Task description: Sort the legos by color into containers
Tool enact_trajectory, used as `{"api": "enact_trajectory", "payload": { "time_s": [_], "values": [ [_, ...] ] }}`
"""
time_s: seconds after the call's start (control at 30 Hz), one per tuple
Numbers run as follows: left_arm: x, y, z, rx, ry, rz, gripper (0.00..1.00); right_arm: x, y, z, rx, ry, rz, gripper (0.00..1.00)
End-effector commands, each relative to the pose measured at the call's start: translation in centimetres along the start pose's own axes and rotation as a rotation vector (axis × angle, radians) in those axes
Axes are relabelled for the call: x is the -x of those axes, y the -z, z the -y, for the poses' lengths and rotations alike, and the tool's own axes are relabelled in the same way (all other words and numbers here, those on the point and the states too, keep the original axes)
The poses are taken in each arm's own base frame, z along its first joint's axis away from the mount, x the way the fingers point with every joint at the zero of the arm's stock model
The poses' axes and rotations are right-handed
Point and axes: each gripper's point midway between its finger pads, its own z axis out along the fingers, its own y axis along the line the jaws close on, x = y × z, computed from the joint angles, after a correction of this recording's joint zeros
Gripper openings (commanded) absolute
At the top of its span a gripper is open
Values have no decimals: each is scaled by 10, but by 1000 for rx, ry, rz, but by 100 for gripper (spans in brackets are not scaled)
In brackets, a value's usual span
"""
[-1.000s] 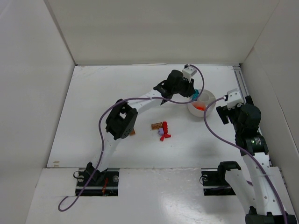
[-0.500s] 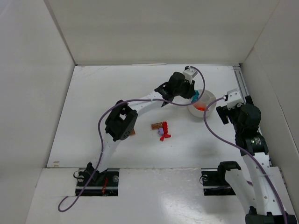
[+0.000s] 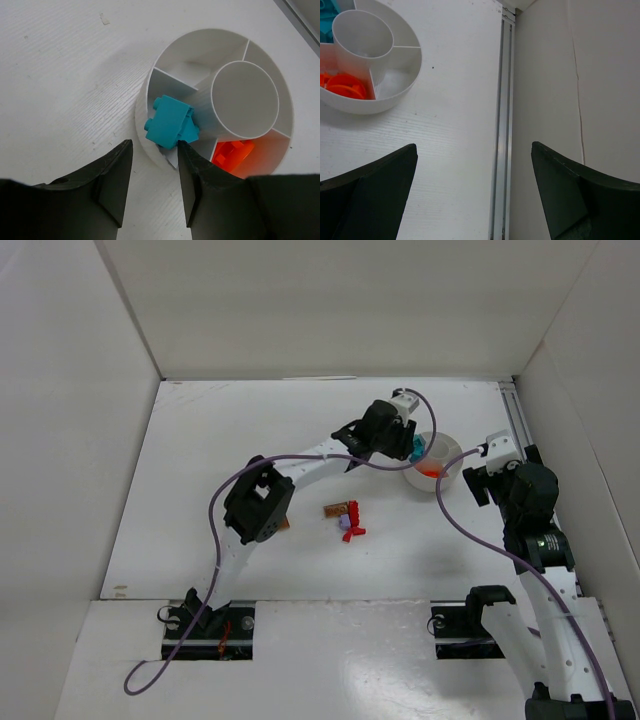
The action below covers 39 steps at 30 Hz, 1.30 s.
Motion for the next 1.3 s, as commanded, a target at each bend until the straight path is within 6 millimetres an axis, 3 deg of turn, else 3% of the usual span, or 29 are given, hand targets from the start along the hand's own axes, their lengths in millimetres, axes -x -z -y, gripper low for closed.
{"api": "enact_trajectory", "payload": {
  "time_s": [0.0,0.27,0.37,0.67,0.87,0.9,0.93,0.97,1.0,1.03,1.2,1.27],
  "values": [
    [56,35,25,-49,-20,117,38,16,0,10,-35,-13,64,100],
    [63,41,34,-96,-50,139,38,17,2,11,-39,-14,72,100],
    [72,44,40,-122,-67,162,29,17,2,11,-39,-14,72,100],
    [55,20,42,-161,-64,104,18,18,4,13,-52,-16,75,100],
    [59,15,45,-173,-65,107,14,18,4,14,-52,-16,75,100],
    [69,19,40,-131,-50,131,14,18,4,14,-52,-16,75,100],
    [62,20,35,-110,-46,118,14,14,3,11,-47,-15,67,100],
    [67,24,30,-105,-45,138,15,14,3,11,-47,-15,67,100],
    [82,35,36,-119,-42,189,21,14,3,11,-47,-15,67,100],
    [86,39,29,-111,-39,203,22,14,3,11,-47,-15,67,100],
    [89,46,20,-107,-36,212,28,14,3,11,-47,-15,67,100],
    [78,36,19,-118,-32,176,30,14,3,11,-47,-15,67,100]
  ]
}}
